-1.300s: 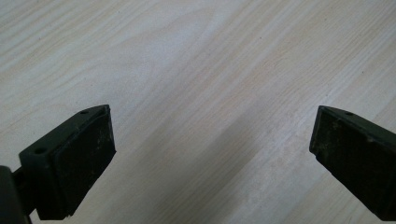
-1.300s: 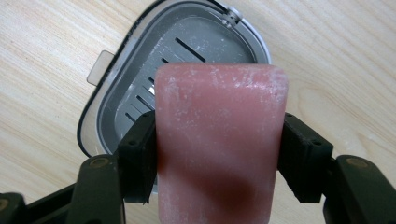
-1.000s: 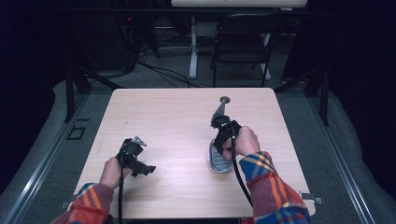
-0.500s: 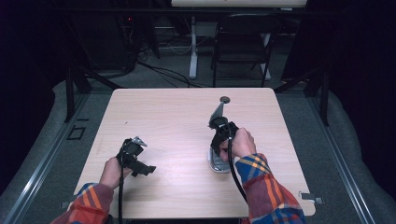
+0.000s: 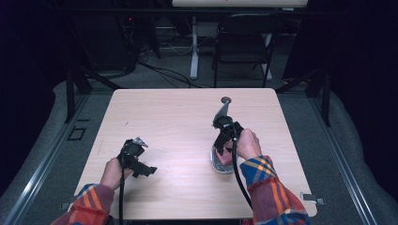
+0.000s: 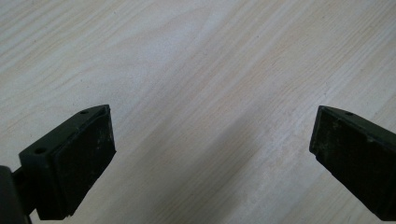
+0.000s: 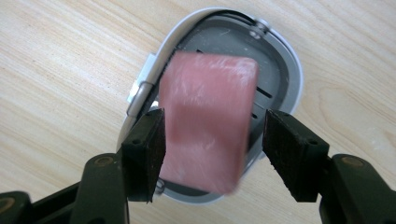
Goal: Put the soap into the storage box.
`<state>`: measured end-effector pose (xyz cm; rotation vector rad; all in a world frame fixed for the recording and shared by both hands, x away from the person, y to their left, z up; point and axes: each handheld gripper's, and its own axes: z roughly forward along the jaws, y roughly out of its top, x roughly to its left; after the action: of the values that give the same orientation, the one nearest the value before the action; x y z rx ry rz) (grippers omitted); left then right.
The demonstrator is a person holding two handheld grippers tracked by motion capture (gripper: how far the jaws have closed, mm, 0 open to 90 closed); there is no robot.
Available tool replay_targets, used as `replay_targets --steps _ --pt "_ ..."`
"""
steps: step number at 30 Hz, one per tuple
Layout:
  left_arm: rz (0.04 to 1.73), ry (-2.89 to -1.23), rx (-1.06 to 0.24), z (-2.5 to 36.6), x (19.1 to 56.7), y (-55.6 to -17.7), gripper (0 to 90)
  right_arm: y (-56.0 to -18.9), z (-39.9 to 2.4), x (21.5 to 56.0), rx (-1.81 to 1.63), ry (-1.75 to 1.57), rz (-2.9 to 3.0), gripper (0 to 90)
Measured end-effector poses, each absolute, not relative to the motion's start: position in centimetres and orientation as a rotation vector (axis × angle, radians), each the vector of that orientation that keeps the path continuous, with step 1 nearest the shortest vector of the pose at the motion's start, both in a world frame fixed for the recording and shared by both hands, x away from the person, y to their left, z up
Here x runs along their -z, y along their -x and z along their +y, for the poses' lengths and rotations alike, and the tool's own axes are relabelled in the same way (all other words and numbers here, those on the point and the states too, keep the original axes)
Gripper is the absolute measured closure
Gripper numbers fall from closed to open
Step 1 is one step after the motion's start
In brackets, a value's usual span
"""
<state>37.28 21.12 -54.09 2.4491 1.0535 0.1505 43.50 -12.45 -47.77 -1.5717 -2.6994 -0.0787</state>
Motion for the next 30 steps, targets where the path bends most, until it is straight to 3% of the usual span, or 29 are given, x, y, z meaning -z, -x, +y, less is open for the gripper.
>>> replay_targets --steps 11,19,22,30 --pt "1.052 -2.452 -0.151 21.1 54.1 -37.3 0.1 -42.2 -15.2 45.2 0.261 1.569 -2.721 35.9" --pt "1.054 -2.452 -0.148 21.1 54.1 -37.3 0.1 -40.7 -17.9 43.4 0.388 1.573 -2.769 27.6" --pt "1.054 -2.448 -0.153 21.1 54.1 -37.3 0.1 -39.6 -19.3 42.7 0.445 1.577 -2.795 20.4" --pt "1.056 -2.454 -0.153 21.1 54.1 -37.2 0.1 -36.7 -22.2 42.1 0.523 1.577 -2.882 14.7"
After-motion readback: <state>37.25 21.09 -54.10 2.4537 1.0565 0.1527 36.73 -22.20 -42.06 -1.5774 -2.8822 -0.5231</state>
